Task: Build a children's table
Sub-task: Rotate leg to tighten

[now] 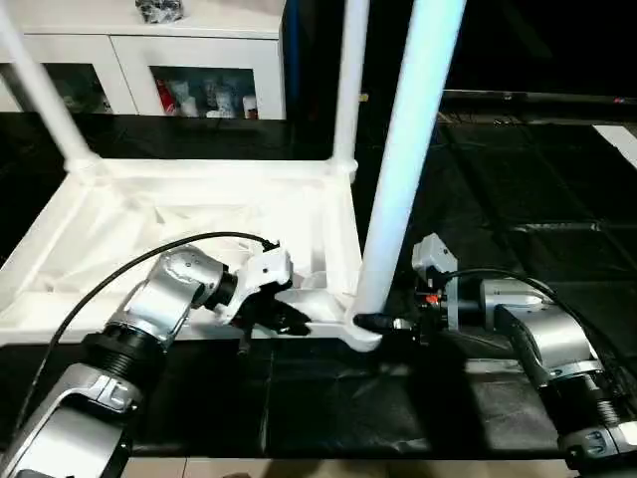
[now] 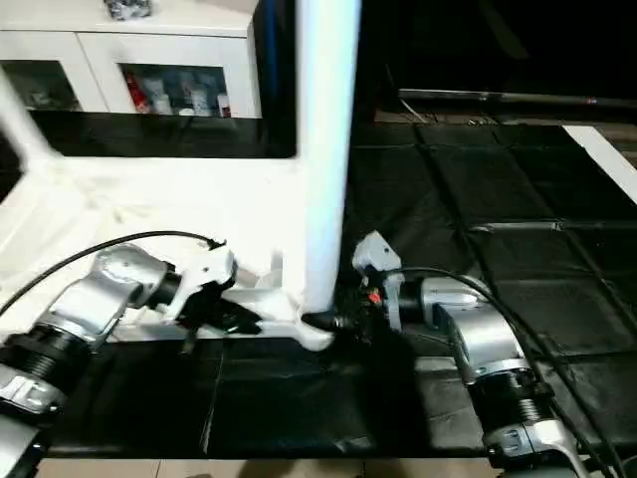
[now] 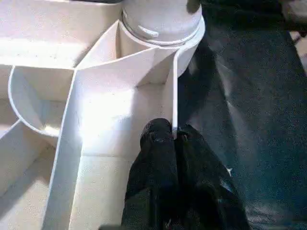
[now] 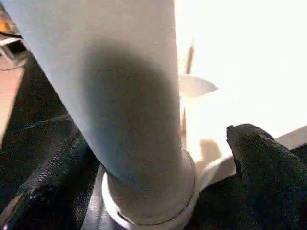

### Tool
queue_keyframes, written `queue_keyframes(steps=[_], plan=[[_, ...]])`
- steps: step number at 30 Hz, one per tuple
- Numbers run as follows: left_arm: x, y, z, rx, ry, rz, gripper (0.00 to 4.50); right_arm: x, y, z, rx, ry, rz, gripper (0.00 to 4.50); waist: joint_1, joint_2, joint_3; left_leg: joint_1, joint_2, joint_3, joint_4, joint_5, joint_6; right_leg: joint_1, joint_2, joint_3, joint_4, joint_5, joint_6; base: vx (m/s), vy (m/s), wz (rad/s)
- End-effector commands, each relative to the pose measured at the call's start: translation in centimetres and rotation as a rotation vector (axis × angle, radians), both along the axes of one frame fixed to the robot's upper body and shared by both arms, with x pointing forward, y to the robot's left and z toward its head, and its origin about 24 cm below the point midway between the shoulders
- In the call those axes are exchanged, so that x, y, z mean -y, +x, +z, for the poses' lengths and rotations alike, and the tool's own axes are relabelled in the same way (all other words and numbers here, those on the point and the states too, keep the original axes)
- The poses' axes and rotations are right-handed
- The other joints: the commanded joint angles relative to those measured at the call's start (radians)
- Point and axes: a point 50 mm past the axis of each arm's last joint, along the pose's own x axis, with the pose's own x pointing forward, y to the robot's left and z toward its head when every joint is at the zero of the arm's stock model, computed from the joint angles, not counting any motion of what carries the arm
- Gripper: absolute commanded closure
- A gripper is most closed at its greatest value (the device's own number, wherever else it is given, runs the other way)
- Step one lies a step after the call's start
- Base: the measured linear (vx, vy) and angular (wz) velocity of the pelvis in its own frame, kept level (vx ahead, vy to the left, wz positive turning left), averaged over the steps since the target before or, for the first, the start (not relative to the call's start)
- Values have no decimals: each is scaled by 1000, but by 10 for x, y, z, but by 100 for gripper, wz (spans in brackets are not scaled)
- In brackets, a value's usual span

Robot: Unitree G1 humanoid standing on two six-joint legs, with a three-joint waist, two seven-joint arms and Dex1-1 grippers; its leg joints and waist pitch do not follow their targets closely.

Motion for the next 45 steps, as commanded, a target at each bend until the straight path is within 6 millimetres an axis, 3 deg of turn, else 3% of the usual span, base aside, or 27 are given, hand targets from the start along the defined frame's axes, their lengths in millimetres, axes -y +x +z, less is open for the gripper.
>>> queue_keyframes(steps=[1,7,8,10,11,13,15,16,24,25,26,29,32,34,35,36,39,44,45], plan=[[5,-8,-3,-40,25,-107,450,3,2,5,-6,23,19,36,0,6,-67,-1,5,18,-60,-167,48,65,-32,17,-57,-67,-290,0,0,0],[2,-11,-3,-39,29,-121,450,2,0,1,-42,27,57,86,8,5,-68,-2,5,18,-59,-145,48,64,-32,16,-54,-45,-290,0,0,0],[2,-11,-4,-39,30,-122,450,0,0,1,-48,33,67,93,9,-1,-69,-3,4,17,-58,-139,50,66,-32,16,-53,-44,-289,0,0,0],[1,-11,-4,-39,30,-123,450,-1,-2,1,-57,39,83,110,9,0,-68,-3,4,18,-58,-139,52,65,-32,16,-55,-55,-284,0,0,0],[1,-11,-4,-39,31,-123,450,-2,-3,0,-63,43,92,110,11,-8,-68,-4,4,18,-59,-134,55,66,-32,16,-54,-66,-282,0,0,0],[-1,-12,-4,-37,33,-119,450,-4,-4,0,-73,47,110,134,10,-9,-67,-4,6,18,-59,-133,55,63,-34,16,-56,-84,-275,0,0,0],[-2,-12,-5,-36,34,-114,450,-5,-3,-1,-77,46,113,143,10,-5,-66,-3,6,18,-60,-138,52,61,-33,16,-57,-94,-272,0,0,0],[-3,-13,-5,-36,35,-112,450,-5,-3,-1,-78,47,115,165,10,-6,-66,-3,6,18,-60,-141,50,61,-34,16,-57,-103,-270,0,0,0],[-1,-13,-8,-32,22,-74,450,-7,-6,-5,-86,52,117,214,9,-7,-66,-4,5,18,-60,-142,44,60,-34,17,-58,-118,-260,0,0,0],[1,-12,-9,-35,14,-58,450,-8,-7,-6,-85,48,106,219,9,-8,-65,-5,5,18,-61,-146,43,61,-34,17,-59,-127,-258,0,0,0],[2,-12,-9,-37,8,-48,450,-8,-7,-7,-83,44,98,223,9,-2,-64,-4,5,17,-62,-153,39,60,-34,17,-60,-140,-255,0,0,0],[7,-10,-9,-48,-12,-10,450,-10,-6,-12,-83,30,46,231,7,-4,-60,-1,4,16,-66,-194,22,57,-36,19,-70,-222,-237,0,0,0],[31,2,-7,-29,-100,145,450,-22,6,-21,-59,31,-180,237,-1,-6,-56,1,2,14,-69,-232,-1,53,-38,20,-78,-323,-208,0,0,0],[36,4,-6,-28,-119,169,450,-25,8,-22,-57,30,-219,244,-8,-8,-57,-3,0,10,-72,-231,-7,55,-38,19,-82,-355,-184,0,0,0],[53,9,-3,-39,-187,251,450,-37,13,-23,-67,42,-311,244,-16,-13,-58,-4,0,10,-72,-227,-5,55,-36,18,-82,-344,-180,0,0,0],[62,12,-2,-41,-213,290,450,-44,15,-23,-72,46,-346,245,-21,-9,-57,-5,-1,11,-71,-221,-7,54,-34,20,-80,-326,-185,0,0,0],[79,20,0,-24,-234,380,450,-61,21,-22,-72,41,-419,248,-32,-12,-59,-6,-7,13,-67,-203,2,53,-32,19,-85,-305,-187,0,0,0],[95,28,5,-9,-265,477,450,-79,30,-19,-43,-5,-510,250,-33,-10,-64,-8,-10,13,-63,-164,17,59,-30,19,-82,-247,-192,0,0,0],[96,28,6,-5,-263,478,450,-78,32,-20,-36,-23,-528,250,-32,-2,-65,-9,-8,11,-64,-158,19,59,-32,19,-78,-221,-200,0,0,0]])
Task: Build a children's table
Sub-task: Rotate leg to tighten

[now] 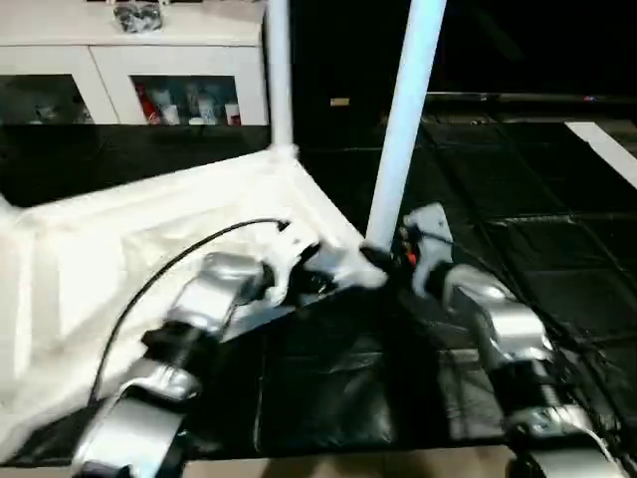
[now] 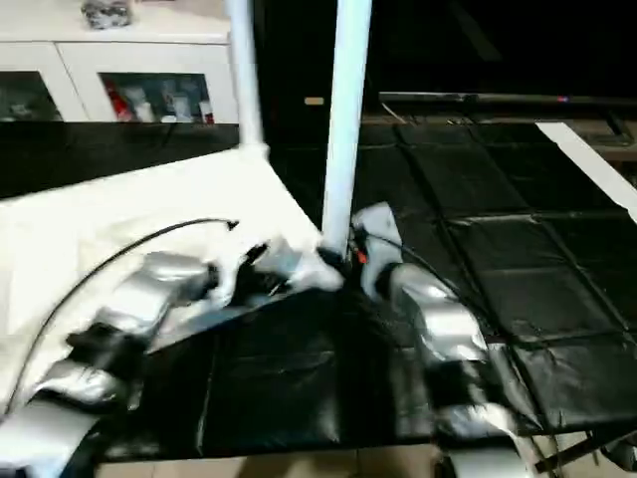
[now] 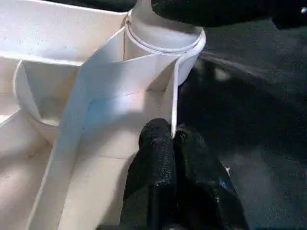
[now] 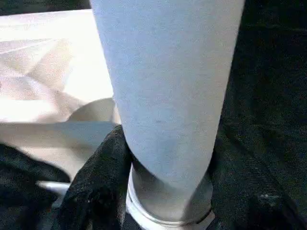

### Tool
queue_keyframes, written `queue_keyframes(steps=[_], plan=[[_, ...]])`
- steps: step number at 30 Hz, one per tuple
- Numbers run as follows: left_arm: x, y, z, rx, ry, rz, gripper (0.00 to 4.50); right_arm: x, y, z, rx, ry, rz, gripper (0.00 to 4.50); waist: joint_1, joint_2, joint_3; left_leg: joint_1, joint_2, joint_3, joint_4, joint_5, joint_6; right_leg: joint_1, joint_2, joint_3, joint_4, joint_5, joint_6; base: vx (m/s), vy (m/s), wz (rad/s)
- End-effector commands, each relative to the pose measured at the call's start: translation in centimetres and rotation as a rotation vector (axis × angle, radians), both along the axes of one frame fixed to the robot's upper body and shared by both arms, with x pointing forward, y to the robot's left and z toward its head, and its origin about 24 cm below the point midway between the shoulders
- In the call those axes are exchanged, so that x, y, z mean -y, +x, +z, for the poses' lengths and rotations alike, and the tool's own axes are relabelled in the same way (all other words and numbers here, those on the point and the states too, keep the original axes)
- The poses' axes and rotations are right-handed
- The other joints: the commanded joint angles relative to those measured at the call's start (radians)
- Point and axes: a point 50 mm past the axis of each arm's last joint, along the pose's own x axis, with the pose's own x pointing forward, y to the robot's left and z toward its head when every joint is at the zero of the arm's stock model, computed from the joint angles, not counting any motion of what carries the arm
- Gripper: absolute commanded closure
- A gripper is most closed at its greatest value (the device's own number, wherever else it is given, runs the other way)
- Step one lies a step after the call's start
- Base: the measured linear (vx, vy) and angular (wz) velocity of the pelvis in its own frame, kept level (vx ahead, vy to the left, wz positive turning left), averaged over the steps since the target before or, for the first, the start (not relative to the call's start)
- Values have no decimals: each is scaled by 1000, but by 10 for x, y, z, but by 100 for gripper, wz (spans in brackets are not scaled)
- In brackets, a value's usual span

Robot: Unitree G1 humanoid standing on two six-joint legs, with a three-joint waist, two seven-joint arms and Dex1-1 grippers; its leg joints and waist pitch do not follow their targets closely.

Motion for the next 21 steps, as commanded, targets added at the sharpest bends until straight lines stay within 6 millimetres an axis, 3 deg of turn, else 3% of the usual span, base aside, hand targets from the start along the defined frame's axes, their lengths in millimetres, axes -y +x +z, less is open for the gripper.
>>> queue_keyframes(steps=[1,2,4,5,10,14,17,19,21], plan=[[41,-1,20,53,-119,-91,450,-49,-12,-15,-79,7,162,250,5,-4,-60,-11,-7,12,-68,-157,21,54,-30,16,-78,-211,-203,0,0,0],[40,0,20,57,-111,-92,450,-46,-11,-15,-77,6,162,250,5,-5,-62,-10,-7,12,-67,-155,24,55,-30,16,-76,-185,-210,0,0,0],[34,1,20,65,-93,-102,450,-41,-11,-16,-80,23,162,198,6,-1,-61,-10,-7,12,-67,-155,31,56,-30,16,-75,-161,-219,0,0,0],[30,1,19,71,-79,-113,450,-37,-12,-16,-86,39,160,182,5,-6,-60,-10,-6,13,-68,-161,34,57,-30,16,-76,-161,-222,0,0,0],[17,-1,20,80,-56,-159,450,-25,-16,-15,-90,45,212,148,6,-6,-60,-9,-4,13,-69,-170,42,58,-32,17,-76,-170,-222,0,0,0],[1,-8,18,60,-17,-272,450,-5,-24,-7,-67,63,340,129,11,-3,-62,-9,-1,13,-67,-155,57,61,-32,17,-70,-113,-244,0,0,0],[-8,-12,17,49,7,-347,450,5,-28,-3,-65,65,407,90,16,-2,-62,-8,0,14,-66,-151,66,60,-33,17,-69,-96,-253,0,0,0],[-16,-15,17,40,30,-412,450,13,-31,2,-64,65,461,85,21,0,-61,-6,2,15,-68,-160,62,57,-33,17,-69,-106,-260,0,0,0],[-22,-16,18,28,51,-452,450,20,-33,8,-63,69,513,48,27,6,-61,0,5,16,-67,-166,57,54,-32,18,-65,-81,-271,0,0,0]])
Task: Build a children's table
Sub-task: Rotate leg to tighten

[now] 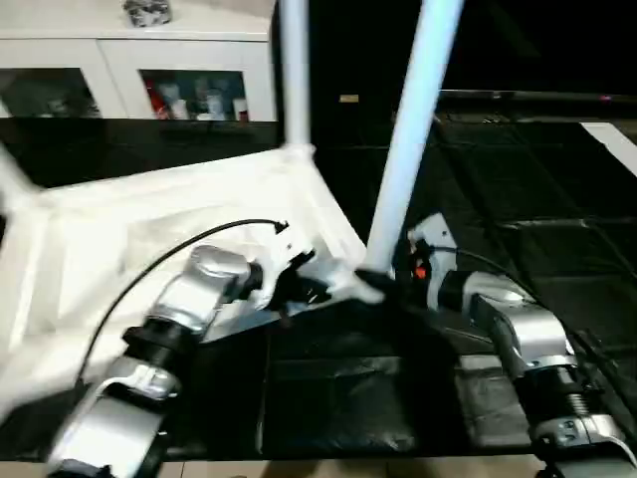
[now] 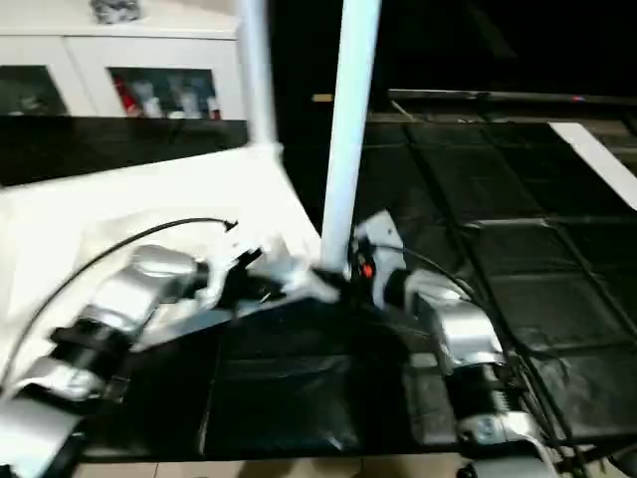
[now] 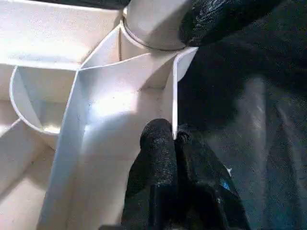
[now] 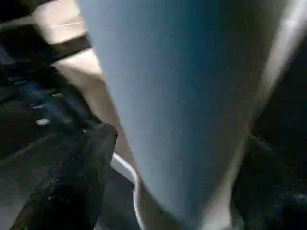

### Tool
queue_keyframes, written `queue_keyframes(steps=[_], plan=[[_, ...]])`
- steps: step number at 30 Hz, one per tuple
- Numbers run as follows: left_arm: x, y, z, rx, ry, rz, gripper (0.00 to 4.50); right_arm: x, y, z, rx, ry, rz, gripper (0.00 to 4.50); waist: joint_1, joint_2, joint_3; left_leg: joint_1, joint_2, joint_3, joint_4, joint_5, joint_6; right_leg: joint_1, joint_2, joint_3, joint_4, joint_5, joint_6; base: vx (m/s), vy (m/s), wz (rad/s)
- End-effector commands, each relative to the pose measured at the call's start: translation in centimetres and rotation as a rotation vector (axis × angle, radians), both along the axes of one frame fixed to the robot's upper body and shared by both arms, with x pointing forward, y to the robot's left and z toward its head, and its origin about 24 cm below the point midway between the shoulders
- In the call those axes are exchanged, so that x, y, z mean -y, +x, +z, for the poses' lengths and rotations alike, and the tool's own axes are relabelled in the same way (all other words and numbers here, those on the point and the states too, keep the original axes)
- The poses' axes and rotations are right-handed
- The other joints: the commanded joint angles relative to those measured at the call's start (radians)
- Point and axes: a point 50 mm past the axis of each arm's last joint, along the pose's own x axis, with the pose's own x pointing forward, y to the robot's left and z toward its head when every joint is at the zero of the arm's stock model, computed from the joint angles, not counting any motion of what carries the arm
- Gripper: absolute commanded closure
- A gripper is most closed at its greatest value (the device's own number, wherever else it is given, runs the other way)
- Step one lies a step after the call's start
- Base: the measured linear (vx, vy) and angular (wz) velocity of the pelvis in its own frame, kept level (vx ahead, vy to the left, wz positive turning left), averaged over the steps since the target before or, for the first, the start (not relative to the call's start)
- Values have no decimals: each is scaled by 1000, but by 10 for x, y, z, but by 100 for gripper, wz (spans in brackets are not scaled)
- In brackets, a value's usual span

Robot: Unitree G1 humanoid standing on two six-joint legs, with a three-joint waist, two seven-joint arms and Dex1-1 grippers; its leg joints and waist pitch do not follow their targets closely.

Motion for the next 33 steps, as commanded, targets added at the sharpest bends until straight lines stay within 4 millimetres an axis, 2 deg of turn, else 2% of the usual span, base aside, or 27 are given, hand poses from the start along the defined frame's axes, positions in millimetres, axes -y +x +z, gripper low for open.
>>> queue_keyframes(steps=[1,3,4,7,9,10,11,13,14,15,18,21,23,24,27,28,31,33], plan=[[5,-4,10,27,-8,-147,450,6,-7,5,-19,26,109,48,4,6,-64,0,5,16,-63,-170,56,62,-31,17,-62,-69,-277,0,0,0],[3,-6,11,21,-11,-189,450,10,-8,7,-17,22,139,37,9,7,-63,0,6,16,-62,-166,57,62,-31,16,-59,-58,-283,0,0,0],[2,-8,11,11,-9,-221,450,12,-8,7,-10,10,152,11,14,4,-64,0,6,18,-60,-159,56,62,-31,17,-58,-53,-284,0,0,0],[-3,-14,10,-15,15,-284,450,16,-5,10,34,-21,172,3,21,-4,-63,-2,5,19,-60,-155,50,61,-34,17,-58,-74,-278,0,0,0],[-5,-16,10,-25,29,-321,450,17,-5,13,49,-20,205,3,22,0,-63,-1,7,18,-62,-165,45,59,-35,17,-59,-105,-271,0,0,0],[-6,-17,10,-29,32,-334,450,17,-6,13,47,-14,226,3,21,-8,-62,-2,7,19,-62,-166,46,60,-34,17,-59,-109,-269,0,0,0],[-6,-19,10,-32,34,-352,450,17,-9,14,33,-5,263,3,24,-2,-63,0,8,18,-62,-163,45,58,-35,17,-57,-106,-270,0,0,0],[-6,-20,11,-31,36,-365,450,18,-11,13,7,-1,304,3,25,-2,-63,-1,8,19,-60,-154,49,58,-33,16,-56,-82,-277,0,0,0],[-6,-20,11,-31,37,-370,450,19,-13,12,-5,-1,320,31,27,-3,-64,-1,8,19,-59,-148,55,60,-33,16,-54,-67,-281,0,0,0],[-6,-20,11,-30,38,-373,450,19,-14,12,-11,0,332,31,29,0,-64,-3,7,19,-58,-143,58,60,-34,16,-53,-62,-283,0,0,0],[-6,-22,10,-33,41,-383,450,20,-15,11,-28,4,349,50,30,-2,-65,-5,6,18,-58,-142,57,62,-35,16,-54,-69,-281,0,0,0],[-7,-23,9,-34,45,-387,450,20,-16,10,-36,17,360,82,31,2,-65,-3,6,18,-58,-147,52,60,-34,15,-54,-78,-282,0,0,0],[-7,-23,9,-32,46,-387,450,19,-17,10,-41,27,368,85,31,1,-65,-3,7,17,-59,-148,50,62,-34,14,-54,-75,-283,0,0,0],[-7,-23,10,-31,47,-385,450,19,-17,10,-45,34,378,109,31,1,-65,-3,7,18,-59,-151,50,61,-34,14,-54,-75,-284,0,0,0],[-7,-22,9,-28,48,-378,450,17,-17,8,-60,40,393,126,33,-6,-66,-4,7,18,-57,-133,57,62,-34,14,-51,-61,-288,0,0,0],[-7,-22,9,-28,48,-377,450,17,-17,8,-61,41,395,137,32,-5,-66,-4,7,18,-57,-131,58,62,-34,14,-51,-61,-288,0,0,0],[-10,-22,8,-28,54,-363,450,13,-17,9,-74,53,412,164,32,-13,-66,-6,7,19,-56,-118,65,62,-35,14,-51,-68,-283,0,0,0],[-13,-23,7,-32,55,-350,450,11,-17,9,-80,55,420,181,33,-11,-65,-5,7,19,-57,-123,64,61,-35,14,-52,-83,-281,0,0,0]])
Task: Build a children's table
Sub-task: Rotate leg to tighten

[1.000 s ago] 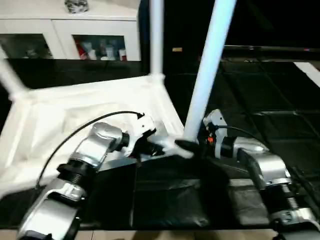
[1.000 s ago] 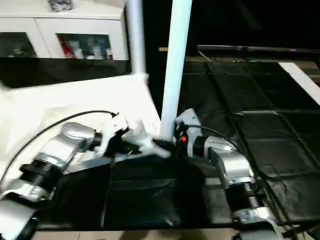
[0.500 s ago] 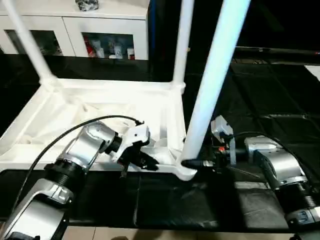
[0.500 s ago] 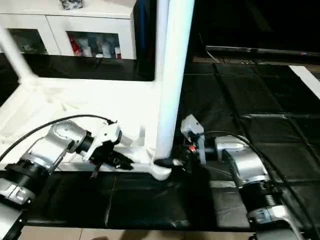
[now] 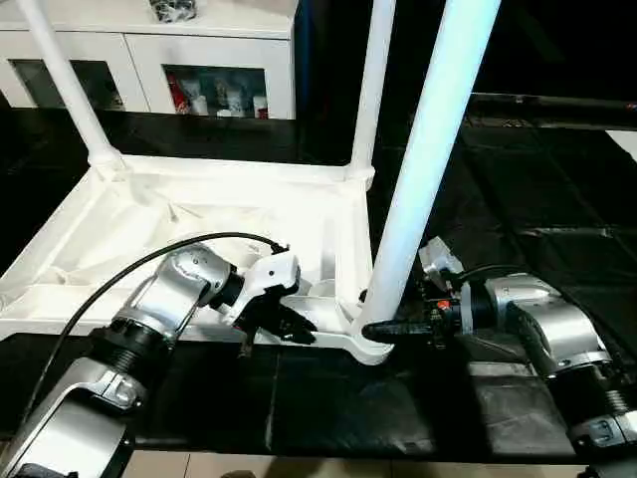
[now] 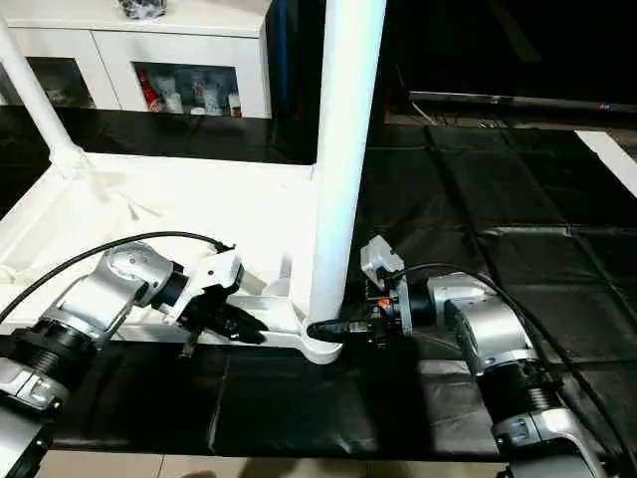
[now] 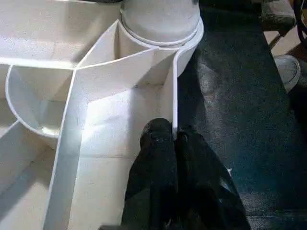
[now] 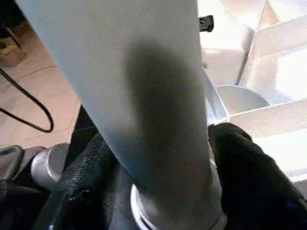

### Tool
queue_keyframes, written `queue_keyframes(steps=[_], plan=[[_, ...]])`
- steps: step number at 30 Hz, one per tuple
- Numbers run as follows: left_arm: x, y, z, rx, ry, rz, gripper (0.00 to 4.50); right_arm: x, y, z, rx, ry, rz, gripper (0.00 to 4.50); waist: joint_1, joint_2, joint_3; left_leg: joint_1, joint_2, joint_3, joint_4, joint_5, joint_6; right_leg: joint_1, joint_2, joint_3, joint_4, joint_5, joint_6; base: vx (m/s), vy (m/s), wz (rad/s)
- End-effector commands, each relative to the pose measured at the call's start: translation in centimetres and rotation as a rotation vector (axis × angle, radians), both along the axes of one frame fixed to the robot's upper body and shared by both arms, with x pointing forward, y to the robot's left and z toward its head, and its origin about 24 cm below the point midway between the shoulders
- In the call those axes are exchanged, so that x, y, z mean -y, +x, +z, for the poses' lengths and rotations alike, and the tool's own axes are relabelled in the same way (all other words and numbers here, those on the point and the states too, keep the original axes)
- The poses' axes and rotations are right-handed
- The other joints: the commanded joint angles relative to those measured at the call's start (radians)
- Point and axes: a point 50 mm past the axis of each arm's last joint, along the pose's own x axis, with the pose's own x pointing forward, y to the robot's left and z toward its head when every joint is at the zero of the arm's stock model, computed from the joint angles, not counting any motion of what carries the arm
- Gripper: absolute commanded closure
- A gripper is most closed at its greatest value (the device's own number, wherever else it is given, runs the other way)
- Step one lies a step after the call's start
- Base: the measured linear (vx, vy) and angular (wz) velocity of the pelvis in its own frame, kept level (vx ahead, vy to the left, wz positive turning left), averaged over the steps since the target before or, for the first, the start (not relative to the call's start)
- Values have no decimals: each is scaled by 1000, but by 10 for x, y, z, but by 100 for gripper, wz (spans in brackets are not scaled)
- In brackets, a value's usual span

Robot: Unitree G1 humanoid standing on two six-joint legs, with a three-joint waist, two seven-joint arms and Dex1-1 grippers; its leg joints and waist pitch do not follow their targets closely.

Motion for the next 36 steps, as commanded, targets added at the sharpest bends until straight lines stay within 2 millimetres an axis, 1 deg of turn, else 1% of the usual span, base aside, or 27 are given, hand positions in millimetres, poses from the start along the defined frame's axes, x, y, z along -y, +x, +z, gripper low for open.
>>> queue_keyframes(steps=[1,3,4,5,7,9,10,11,12,13,14,15,16,17,19,20,22,23,26,27,28,29,30,31,33,34,36], plan=[[4,-5,1,-15,-3,-61,450,-1,4,5,9,0,2,190,-1,-8,-67,-2,6,18,-63,-126,60,62,-35,15,-55,-96,-276,0,0,0],[4,-5,0,-19,-9,-44,450,-3,4,5,3,8,3,199,-1,-7,-67,0,6,18,-63,-130,54,61,-36,16,-56,-104,-273,0,0,0],[5,-5,-1,-25,-15,-32,450,-4,3,4,0,17,1,217,-2,-4,-67,-1,5,18,-64,-134,51,61,-35,17,-57,-107,-272,0,0,0],[6,-5,-1,-28,-18,-21,450,-5,2,3,-5,25,-5,217,-2,2,-67,0,6,18,-64,-137,47,60,-36,17,-56,-107,-273,0,0,0],[11,-2,-2,-26,-28,14,450,-7,2,0,-9,17,-52,223,-4,-3,-66,-1,4,17,-64,-140,44,62,-34,16,-57,-107,-271,0,0,0],[14,-1,-3,-23,-36,38,450,-8,2,-3,-11,5,-85,228,-7,-4,-62,-1,3,16,-68,-162,32,60,-34,17,-63,-155,-259,0,0,0],[20,2,-2,-25,-60,86,450,-13,1,-6,2,0,-118,231,-10,1,-63,0,2,16,-68,-176,24,60,-36,18,-65,-192,-248,0,0,0],[24,5,-1,-20,-79,114,450,-18,2,-8,10,-7,-161,231,-11,8,-60,2,1,15,-70,-192,16,56,-36,19,-70,-225,-238,0,0,0],[27,6,0,-17,-90,132,450,-22,2,-10,15,-12,-192,233,-14,4,-58,1,1,16,-71,-202,12,57,-35,20,-75,-242,-230,0,0,0],[30,8,1,-13,-101,154,450,-25,4,-12,25,-21,-229,235,-15,7,-60,4,0,13,-73,-203,1,57,-35,20,-74,-254,-221,0,0,0],[33,10,2,-12,-115,178,450,-28,6,-13,31,-27,-271,237,-24,1,-60,-4,-4,11,-75,-199,-5,63,-34,18,-74,-262,-211,0,0,0],[40,13,5,-17,-143,219,450,-35,11,-15,24,-28,-357,238,-30,8,-62,-1,-5,11,-74,-200,-13,59,-33,18,-76,-264,-205,0,0,0],[46,16,6,-10,-160,246,450,-40,15,-16,23,-24,-419,241,-34,6,-62,0,-5,10,-74,-204,-13,59,-33,18,-76,-262,-207,0,0,0],[51,19,8,-5,-176,273,450,-45,18,-17,12,-21,-473,242,-42,1,-62,-4,-8,10,-73,-201,-11,62,-31,18,-77,-259,-206,0,0,0],[61,25,10,9,-200,339,450,-55,24,-19,2,-24,-555,243,-51,1,-64,-4,-10,9,-72,-191,-14,61,-32,17,-77,-263,-207,0,0,0],[66,27,11,10,-210,371,450,-59,27,-20,-7,-31,-592,244,-56,-4,-64,-5,-10,10,-71,-185,-10,62,-30,17,-78,-255,-207,0,0,0],[78,32,12,18,-231,453,450,-70,32,-20,-7,-52,-656,244,-60,-1,-65,-6,-10,12,-68,-166,0,61,-30,19,-76,-218,-217,0,0,0],[83,34,13,25,-241,485,450,-75,35,-19,-7,-63,-685,244,-60,-7,-68,-7,-11,12,-66,-145,5,64,-29,18,-73,-188,-224,0,0,0],[87,37,14,34,-250,530,450,-80,38,-17,7,-78,-709,245,-58,-7,-69,-7,-11,14,-64,-117,20,66,-29,18,-70,-139,-235,0,0,0],[87,38,15,41,-255,542,450,-82,40,-15,31,-77,-704,245,-54,-10,-71,-7,-10,15,-63,-92,39,69,-29,19,-66,-91,-241,0,0,0],[86,38,15,43,-259,542,450,-83,38,-14,46,-61,-666,213,-53,-10,-71,-7,-10,16,-62,-79,50,69,-29,19,-64,-61,-247,0,0,0],[86,39,15,43,-259,542,450,-84,38,-13,48,-59,-661,194,-53,-10,-71,-7,-10,16,-62,-79,50,69,-29,19,-64,-61,-247,0,0,0],[85,38,15,53,-259,530,450,-82,37,-13,46,-49,-648,181,-53,-9,-70,-8,-11,16,-62,-75,61,71,-29,18,-63,-45,-252,0,0,0],[83,38,15,64,-257,518,450,-80,36,-13,44,-41,-641,182,-53,-10,-70,-9,-10,16,-62,-76,64,71,-29,18,-63,-46,-252,0,0,0],[80,36,14,75,-249,492,450,-76,34,-14,49,-36,-629,161,-53,-11,-68,-7,-8,17,-63,-94,66,69,-31,19,-66,-74,-252,0,0,0],[75,33,11,88,-231,449,450,-69,32,-14,62,-37,-610,145,-51,-14,-68,-6,-8,16,-64,-99,68,69,-31,19,-68,-91,-248,0,0,0],[67,31,8,84,-200,417,450,-62,29,-14,79,-42,-572,145,-52,-9,-69,-8,-6,16,-62,-92,76,70,-32,20,-63,-58,-252,0,0,0]])
